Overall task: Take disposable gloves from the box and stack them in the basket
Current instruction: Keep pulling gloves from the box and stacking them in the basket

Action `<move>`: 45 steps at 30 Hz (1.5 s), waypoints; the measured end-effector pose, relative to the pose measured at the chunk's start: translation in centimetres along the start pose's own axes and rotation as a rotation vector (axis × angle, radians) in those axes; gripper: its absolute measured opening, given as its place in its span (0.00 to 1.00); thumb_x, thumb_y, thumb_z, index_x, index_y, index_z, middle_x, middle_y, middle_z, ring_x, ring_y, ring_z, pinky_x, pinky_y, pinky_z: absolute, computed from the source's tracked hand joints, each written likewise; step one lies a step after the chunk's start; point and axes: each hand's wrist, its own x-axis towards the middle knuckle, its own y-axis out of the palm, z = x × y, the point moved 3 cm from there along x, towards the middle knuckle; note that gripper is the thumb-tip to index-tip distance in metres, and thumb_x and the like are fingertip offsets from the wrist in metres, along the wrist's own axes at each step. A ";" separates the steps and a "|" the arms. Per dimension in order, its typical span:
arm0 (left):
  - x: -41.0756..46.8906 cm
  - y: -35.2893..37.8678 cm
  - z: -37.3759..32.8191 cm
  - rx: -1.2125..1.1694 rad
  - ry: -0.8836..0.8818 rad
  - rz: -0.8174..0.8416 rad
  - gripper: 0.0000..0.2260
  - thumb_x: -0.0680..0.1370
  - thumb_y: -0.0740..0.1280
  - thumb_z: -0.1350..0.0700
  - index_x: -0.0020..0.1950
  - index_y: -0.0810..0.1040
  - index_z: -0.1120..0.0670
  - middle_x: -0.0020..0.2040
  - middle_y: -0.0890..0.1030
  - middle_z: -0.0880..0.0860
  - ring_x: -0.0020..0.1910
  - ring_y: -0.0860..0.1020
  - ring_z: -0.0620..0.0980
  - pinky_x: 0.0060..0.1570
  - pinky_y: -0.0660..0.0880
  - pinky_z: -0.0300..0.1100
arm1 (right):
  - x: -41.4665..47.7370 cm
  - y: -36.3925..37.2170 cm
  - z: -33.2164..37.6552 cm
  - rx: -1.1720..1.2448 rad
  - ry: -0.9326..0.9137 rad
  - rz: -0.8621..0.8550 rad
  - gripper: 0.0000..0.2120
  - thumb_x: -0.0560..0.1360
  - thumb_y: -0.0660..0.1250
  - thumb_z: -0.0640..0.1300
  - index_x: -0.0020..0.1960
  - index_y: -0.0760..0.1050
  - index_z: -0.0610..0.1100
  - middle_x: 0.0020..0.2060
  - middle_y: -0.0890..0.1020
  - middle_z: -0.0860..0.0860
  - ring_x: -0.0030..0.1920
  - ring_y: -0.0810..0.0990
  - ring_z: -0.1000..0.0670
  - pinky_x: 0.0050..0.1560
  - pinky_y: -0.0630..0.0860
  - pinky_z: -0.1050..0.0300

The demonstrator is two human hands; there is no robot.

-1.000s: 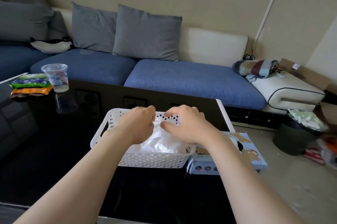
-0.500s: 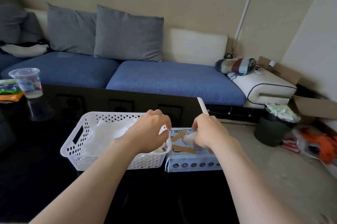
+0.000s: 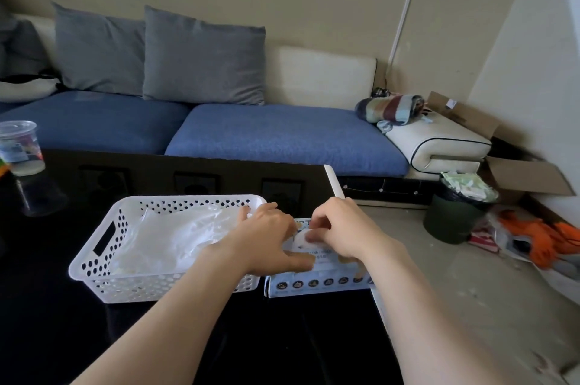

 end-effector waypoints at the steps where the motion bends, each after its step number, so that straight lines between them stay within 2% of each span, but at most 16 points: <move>1: 0.0 0.2 -0.1 -0.018 -0.019 0.043 0.35 0.70 0.68 0.25 0.67 0.77 0.48 0.66 0.76 0.45 0.80 0.58 0.50 0.76 0.52 0.66 | 0.0 0.0 0.0 0.018 -0.019 0.017 0.08 0.79 0.76 0.52 0.43 0.86 0.52 0.39 0.84 0.54 0.41 0.82 0.52 0.47 0.82 0.52; 3: 0.1 0.3 -0.2 -0.036 -0.041 0.101 0.38 0.70 0.69 0.26 0.72 0.73 0.48 0.72 0.73 0.44 0.84 0.51 0.50 0.77 0.45 0.69 | 0.1 0.0 0.1 0.024 -0.047 0.025 0.11 0.81 0.73 0.51 0.41 0.86 0.51 0.36 0.83 0.53 0.37 0.81 0.52 0.42 0.76 0.58; 5: 0.3 0.3 -0.2 -0.048 -0.052 0.129 0.39 0.70 0.71 0.27 0.74 0.71 0.47 0.73 0.72 0.44 0.84 0.49 0.50 0.77 0.43 0.70 | 0.1 -0.1 0.0 0.034 -0.053 0.009 0.14 0.83 0.70 0.49 0.40 0.84 0.51 0.35 0.83 0.53 0.37 0.80 0.52 0.43 0.72 0.60; 10: 0.3 0.2 0.0 -0.065 -0.067 0.167 0.39 0.70 0.71 0.27 0.76 0.70 0.45 0.75 0.71 0.43 0.84 0.48 0.49 0.76 0.42 0.71 | 0.4 0.1 -0.2 -0.067 -0.074 -0.045 0.12 0.87 0.63 0.39 0.50 0.85 0.43 0.48 0.84 0.53 0.48 0.80 0.52 0.59 0.78 0.54; 13: 0.3 0.2 0.0 -0.063 -0.067 0.165 0.40 0.70 0.71 0.27 0.77 0.69 0.44 0.76 0.70 0.43 0.84 0.48 0.49 0.76 0.42 0.71 | 0.4 0.0 -0.5 0.108 0.000 -0.082 0.12 0.85 0.61 0.36 0.56 0.83 0.47 0.46 0.81 0.55 0.44 0.78 0.57 0.47 0.73 0.63; 15: 0.2 0.2 -0.1 -0.066 -0.061 0.157 0.38 0.71 0.71 0.27 0.76 0.70 0.43 0.75 0.71 0.43 0.84 0.47 0.48 0.77 0.42 0.71 | 0.3 0.0 -0.7 0.234 0.034 -0.041 0.12 0.81 0.66 0.37 0.58 0.82 0.50 0.43 0.81 0.55 0.43 0.79 0.57 0.45 0.72 0.64; 17: 0.1 0.2 -0.1 -0.072 -0.056 0.151 0.36 0.71 0.71 0.27 0.74 0.72 0.42 0.74 0.72 0.43 0.84 0.47 0.48 0.77 0.43 0.71 | 0.1 -0.1 -0.8 0.245 0.020 0.002 0.12 0.75 0.74 0.43 0.57 0.83 0.53 0.41 0.84 0.56 0.43 0.82 0.57 0.45 0.75 0.62; 19: 0.0 0.2 -0.1 -0.077 -0.055 0.149 0.35 0.71 0.71 0.28 0.73 0.73 0.43 0.74 0.72 0.43 0.84 0.48 0.48 0.77 0.42 0.71 | 0.1 -0.1 -0.8 0.173 -0.017 -0.020 0.07 0.76 0.77 0.45 0.51 0.84 0.55 0.40 0.84 0.56 0.42 0.82 0.56 0.42 0.76 0.62; 22: 0.1 0.2 -0.1 -0.060 -0.058 0.155 0.37 0.71 0.70 0.27 0.74 0.72 0.44 0.75 0.72 0.43 0.84 0.48 0.49 0.76 0.43 0.71 | 0.4 0.0 -0.9 0.109 -0.071 -0.118 0.07 0.81 0.73 0.47 0.45 0.84 0.55 0.40 0.84 0.57 0.42 0.82 0.56 0.45 0.78 0.58; 27: 0.0 0.2 -0.2 -0.050 -0.062 0.139 0.35 0.71 0.70 0.27 0.71 0.73 0.44 0.73 0.72 0.44 0.84 0.48 0.50 0.76 0.43 0.72 | 1.1 0.4 -0.7 0.128 -0.158 -0.304 0.12 0.86 0.64 0.45 0.50 0.86 0.48 0.41 0.84 0.57 0.37 0.79 0.57 0.42 0.75 0.60; 29: 0.0 0.2 -0.2 -0.055 -0.060 0.137 0.33 0.70 0.70 0.26 0.69 0.74 0.42 0.72 0.73 0.43 0.84 0.48 0.50 0.75 0.43 0.72 | 1.2 0.2 -0.6 0.199 -0.129 -0.393 0.13 0.87 0.62 0.45 0.49 0.83 0.45 0.39 0.82 0.54 0.37 0.78 0.56 0.39 0.74 0.62; 31: 0.0 0.3 -0.2 -0.052 -0.062 0.137 0.32 0.70 0.70 0.26 0.67 0.74 0.42 0.71 0.73 0.43 0.84 0.48 0.49 0.75 0.42 0.72 | 1.4 -0.2 -0.5 0.315 -0.069 -0.483 0.16 0.88 0.59 0.45 0.44 0.77 0.43 0.35 0.77 0.53 0.33 0.73 0.56 0.33 0.67 0.63; 33: -0.1 0.3 -0.2 -0.052 -0.069 0.147 0.36 0.70 0.70 0.26 0.73 0.72 0.43 0.73 0.72 0.43 0.84 0.47 0.49 0.75 0.41 0.73 | 1.5 -0.8 -0.6 0.447 -0.013 -0.576 0.19 0.89 0.57 0.45 0.41 0.70 0.41 0.33 0.73 0.52 0.32 0.69 0.56 0.33 0.63 0.60; 38: -0.1 0.3 -0.1 -0.065 -0.084 0.149 0.40 0.70 0.71 0.26 0.76 0.70 0.44 0.74 0.71 0.43 0.84 0.47 0.48 0.76 0.42 0.72 | 0.7 -1.8 0.4 0.683 -0.007 -0.641 0.20 0.89 0.55 0.48 0.39 0.65 0.45 0.32 0.69 0.56 0.32 0.66 0.58 0.34 0.64 0.64; 41: -0.2 0.3 -0.1 -0.067 -0.078 0.151 0.41 0.70 0.71 0.26 0.77 0.70 0.44 0.76 0.70 0.43 0.84 0.46 0.47 0.76 0.42 0.71 | 0.0 -2.9 1.6 0.787 -0.007 -0.771 0.20 0.89 0.54 0.47 0.39 0.64 0.47 0.32 0.67 0.57 0.32 0.66 0.60 0.35 0.65 0.66; 45: 0.0 0.5 0.1 -0.114 -0.061 0.094 0.34 0.68 0.70 0.26 0.67 0.78 0.46 0.68 0.75 0.42 0.84 0.48 0.47 0.76 0.40 0.71 | -0.4 -3.7 2.6 0.958 0.025 -0.825 0.19 0.89 0.54 0.47 0.40 0.65 0.45 0.29 0.69 0.61 0.31 0.66 0.60 0.34 0.66 0.67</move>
